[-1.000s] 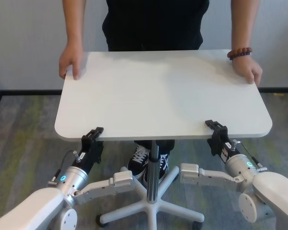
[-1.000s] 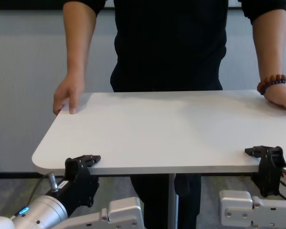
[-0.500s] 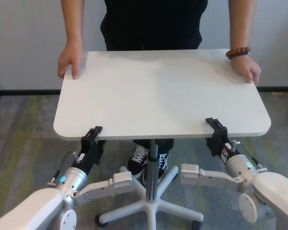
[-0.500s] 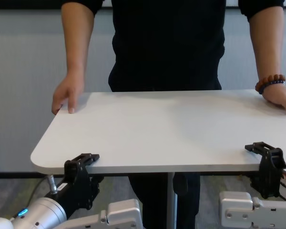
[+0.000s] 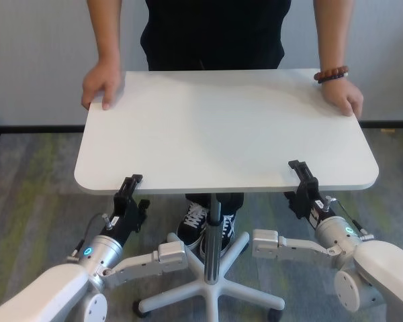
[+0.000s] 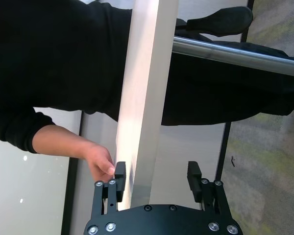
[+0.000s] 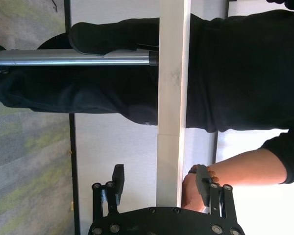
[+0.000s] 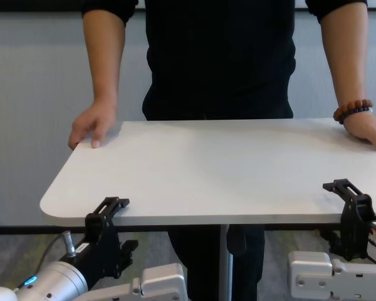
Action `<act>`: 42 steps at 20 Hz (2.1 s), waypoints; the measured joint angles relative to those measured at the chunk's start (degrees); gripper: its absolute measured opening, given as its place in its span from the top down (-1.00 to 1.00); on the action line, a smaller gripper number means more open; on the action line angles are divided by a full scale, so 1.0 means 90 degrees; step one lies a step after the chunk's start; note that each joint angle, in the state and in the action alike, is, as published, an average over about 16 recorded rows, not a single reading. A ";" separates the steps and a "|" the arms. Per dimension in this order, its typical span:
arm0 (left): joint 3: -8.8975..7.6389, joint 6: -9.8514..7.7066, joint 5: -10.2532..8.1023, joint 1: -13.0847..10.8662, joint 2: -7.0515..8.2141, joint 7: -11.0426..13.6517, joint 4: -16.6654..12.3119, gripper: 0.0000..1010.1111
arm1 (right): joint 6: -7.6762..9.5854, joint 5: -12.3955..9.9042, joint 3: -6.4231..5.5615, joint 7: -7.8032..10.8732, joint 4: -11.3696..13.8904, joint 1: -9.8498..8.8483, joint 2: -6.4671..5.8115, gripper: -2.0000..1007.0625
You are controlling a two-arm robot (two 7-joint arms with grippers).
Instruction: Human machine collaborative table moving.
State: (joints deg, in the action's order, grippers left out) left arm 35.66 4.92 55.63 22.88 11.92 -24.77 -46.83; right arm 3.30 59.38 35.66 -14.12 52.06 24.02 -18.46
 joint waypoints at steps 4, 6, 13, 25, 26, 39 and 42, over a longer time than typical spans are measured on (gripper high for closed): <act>-0.0013 -0.0054 0.0008 -0.0081 0.0063 0.0036 -0.0187 -0.76 | 0.0002 0.0003 0.0001 -0.0001 0.0016 -0.0007 -0.0003 -0.85; -0.0026 -0.0115 0.0028 -0.0163 0.0122 0.0055 -0.0367 -0.84 | 0.0012 0.0010 0.0003 0.0004 0.0057 -0.0029 -0.0011 -0.91; -0.0105 -0.0423 0.0149 -0.0618 0.0395 0.0134 -0.1246 -0.97 | 0.0043 0.0007 -0.0021 0.0068 0.0409 -0.0254 -0.0087 -0.99; -0.0400 -0.0490 0.0059 -0.1469 0.0811 0.0404 -0.2479 -0.98 | -0.0267 -0.0246 -0.0191 0.0262 0.1393 -0.0923 -0.0368 -0.99; -0.0443 -0.0411 -0.0024 -0.1523 0.0846 0.0478 -0.2554 -0.98 | -0.0360 -0.0309 -0.0212 0.0275 0.1457 -0.0968 -0.0390 -0.99; -0.0993 0.1608 -0.2338 -0.2003 0.1457 0.2381 -0.3529 -0.98 | -0.2708 -0.2294 -0.0648 0.0775 0.1509 -0.1237 -0.0308 -0.99; -0.1051 0.2074 -0.2893 -0.2049 0.1550 0.2812 -0.3671 -0.98 | -0.3309 -0.2911 -0.0755 0.1015 0.1344 -0.1212 -0.0187 -0.99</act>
State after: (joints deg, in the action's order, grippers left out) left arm 26.21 23.59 29.59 4.44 25.87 0.54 -79.87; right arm -26.48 33.17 28.86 -4.98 64.16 13.12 -20.15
